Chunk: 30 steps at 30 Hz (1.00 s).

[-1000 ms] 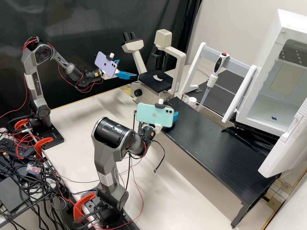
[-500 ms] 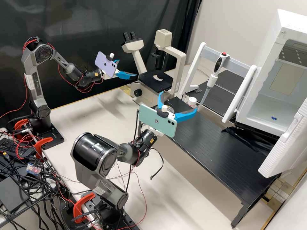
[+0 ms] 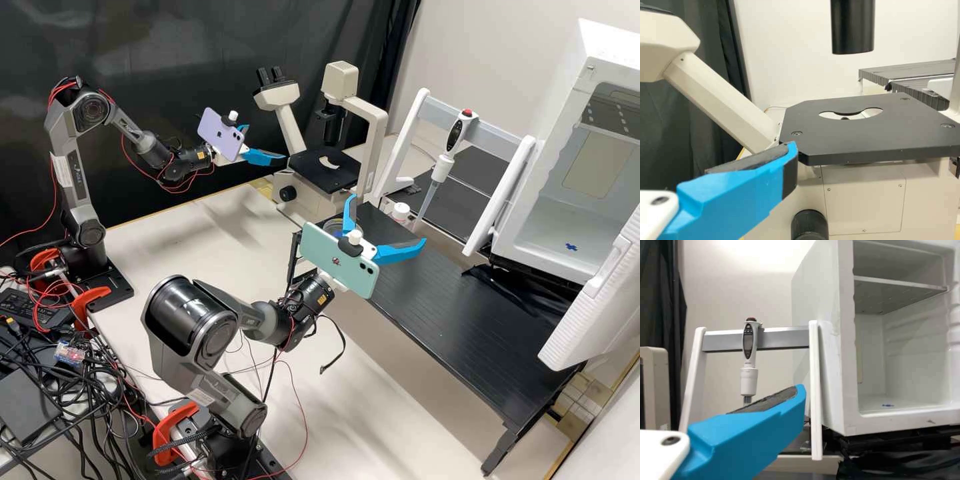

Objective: Move the petri dish to the bench

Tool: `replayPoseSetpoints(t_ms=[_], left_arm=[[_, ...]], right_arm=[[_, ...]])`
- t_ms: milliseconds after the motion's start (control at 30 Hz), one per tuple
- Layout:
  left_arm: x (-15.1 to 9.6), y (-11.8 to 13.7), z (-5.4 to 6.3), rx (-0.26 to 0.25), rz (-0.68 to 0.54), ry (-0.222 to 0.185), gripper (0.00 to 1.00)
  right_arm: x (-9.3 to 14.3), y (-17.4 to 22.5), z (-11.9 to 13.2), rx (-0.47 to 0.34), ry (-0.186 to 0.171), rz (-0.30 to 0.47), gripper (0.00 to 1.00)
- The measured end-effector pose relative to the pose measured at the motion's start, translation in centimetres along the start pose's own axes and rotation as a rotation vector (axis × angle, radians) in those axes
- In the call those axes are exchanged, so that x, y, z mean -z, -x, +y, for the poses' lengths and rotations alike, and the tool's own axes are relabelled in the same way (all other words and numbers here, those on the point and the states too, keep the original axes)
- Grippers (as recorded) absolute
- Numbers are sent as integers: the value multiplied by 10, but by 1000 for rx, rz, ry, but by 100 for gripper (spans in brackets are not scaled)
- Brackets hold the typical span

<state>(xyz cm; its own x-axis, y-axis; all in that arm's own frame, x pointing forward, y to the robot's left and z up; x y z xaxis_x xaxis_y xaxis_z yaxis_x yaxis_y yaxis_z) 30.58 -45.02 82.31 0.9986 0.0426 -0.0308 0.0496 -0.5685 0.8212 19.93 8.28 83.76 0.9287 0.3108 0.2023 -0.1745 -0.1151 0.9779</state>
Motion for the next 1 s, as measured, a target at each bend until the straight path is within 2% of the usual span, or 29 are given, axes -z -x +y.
replayPoseSetpoints(t_ms=[200, 300, 333, 400, 433, 500, 567, 633, 733, 867, 900, 933, 1000], left_arm=[[0, 0, 0, 0, 0, 0, 100], [0, 0, 0, 0, 0, 0, 100], [0, 0, 0, 0, 0, 0, 100], [0, 0, 0, 0, 0, 0, 100], [0, 0, 0, 0, 0, 0, 100], [0, 0, 0, 0, 0, 0, 100], [0, 0, 0, 0, 0, 0, 100], [0, 0, 0, 0, 0, 0, 100], [0, 0, 0, 0, 0, 0, 100], [0, 0, 0, 0, 0, 0, 100], [0, 0, 0, 0, 0, 0, 100], [0, 0, 0, 0, 0, 0, 100], [0, 0, 0, 0, 0, 0, 100]], right_arm=[[-14, -14, -6, 12, 17, -67, 100], [-24, -29, -6, -17, 87, -143, 100], [-30, -35, -6, -27, 119, -195, 100], [-39, -41, -8, -29, 155, -276, 100], [-43, -44, -8, -22, 175, -313, 100], [-51, -51, -10, 14, 246, -412, 100], [-56, -56, -10, 50, 291, -473, 100], [-60, -58, -12, 91, 308, -528, 100], [-64, -56, -15, 147, 316, -571, 100], [-61, -55, -13, 146, 301, -580, 100], [-61, -55, -13, 139, 290, -575, 100], [-59, -53, -12, 105, 256, -553, 100], [-58, -48, -11, 51, 215, -498, 100]])
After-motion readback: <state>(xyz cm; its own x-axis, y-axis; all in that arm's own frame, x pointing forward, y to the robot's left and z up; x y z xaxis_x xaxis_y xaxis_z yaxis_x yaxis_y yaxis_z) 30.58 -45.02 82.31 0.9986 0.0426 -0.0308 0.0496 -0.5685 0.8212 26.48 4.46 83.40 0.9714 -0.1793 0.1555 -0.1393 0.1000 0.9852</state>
